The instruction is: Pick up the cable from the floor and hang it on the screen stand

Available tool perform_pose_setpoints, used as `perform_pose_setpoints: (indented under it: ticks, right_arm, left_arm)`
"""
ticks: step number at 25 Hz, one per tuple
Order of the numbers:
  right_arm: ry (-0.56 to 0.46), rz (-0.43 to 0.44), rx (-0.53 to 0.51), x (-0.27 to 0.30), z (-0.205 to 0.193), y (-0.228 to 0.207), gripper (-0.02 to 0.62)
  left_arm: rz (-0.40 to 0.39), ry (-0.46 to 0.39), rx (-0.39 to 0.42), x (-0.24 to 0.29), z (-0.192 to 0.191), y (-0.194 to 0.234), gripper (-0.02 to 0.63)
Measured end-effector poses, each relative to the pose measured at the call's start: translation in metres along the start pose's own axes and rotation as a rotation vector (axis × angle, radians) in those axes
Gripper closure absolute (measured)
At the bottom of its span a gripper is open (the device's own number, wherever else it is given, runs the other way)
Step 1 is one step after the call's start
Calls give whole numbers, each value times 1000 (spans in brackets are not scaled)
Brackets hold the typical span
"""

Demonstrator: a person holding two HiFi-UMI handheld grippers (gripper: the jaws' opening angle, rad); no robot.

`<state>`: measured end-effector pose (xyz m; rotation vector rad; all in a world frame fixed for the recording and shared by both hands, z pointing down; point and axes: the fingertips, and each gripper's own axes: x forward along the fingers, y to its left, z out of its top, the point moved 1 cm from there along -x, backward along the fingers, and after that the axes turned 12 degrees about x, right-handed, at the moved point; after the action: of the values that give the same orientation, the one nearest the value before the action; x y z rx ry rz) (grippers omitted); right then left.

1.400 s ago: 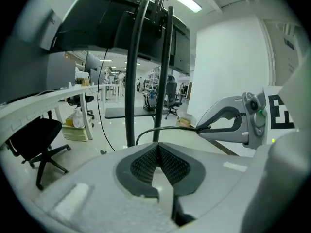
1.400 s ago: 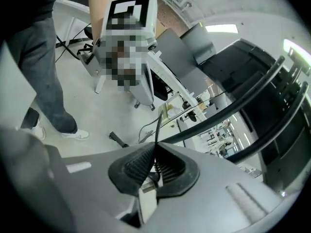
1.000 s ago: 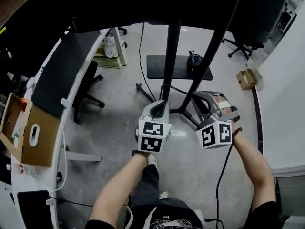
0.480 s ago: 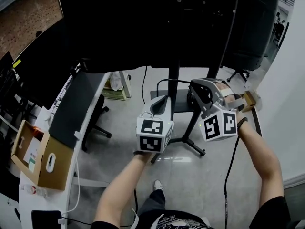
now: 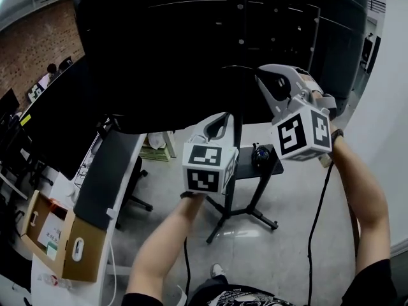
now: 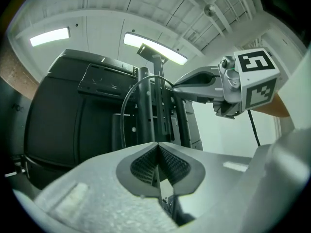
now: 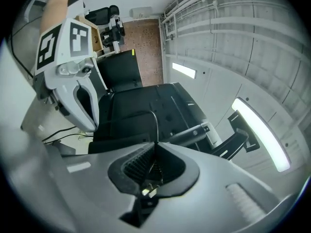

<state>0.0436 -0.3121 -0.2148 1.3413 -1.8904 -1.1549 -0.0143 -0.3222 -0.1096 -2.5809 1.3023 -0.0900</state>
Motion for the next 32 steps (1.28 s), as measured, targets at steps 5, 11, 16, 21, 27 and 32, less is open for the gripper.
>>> perform_pose_setpoints:
  ticks: [5,11,16,21,27,32]
  right_arm:
    - [-5,-58,20,34,25,-61,572]
    - [-7,-109,34,64,63,-122,572]
    - [44,-156,60,83,74,-171,572]
    - [109,-210,87,101,71,-218,572]
    - [162,-291,107,104,57,-256,572]
    - [185,-367,108,86,42,-283,571]
  left_arm:
    - [-15,-54,30,19,40,25,606]
    - [-38,-103,77,32,79,48,606]
    - [-63,-137,100,44,108,60,606]
    - [-68,-185,162,54,134,66,606]
    - [-96,-206,178,63,146,59,606]
    - [-92,-189,177,70,142,56,606]
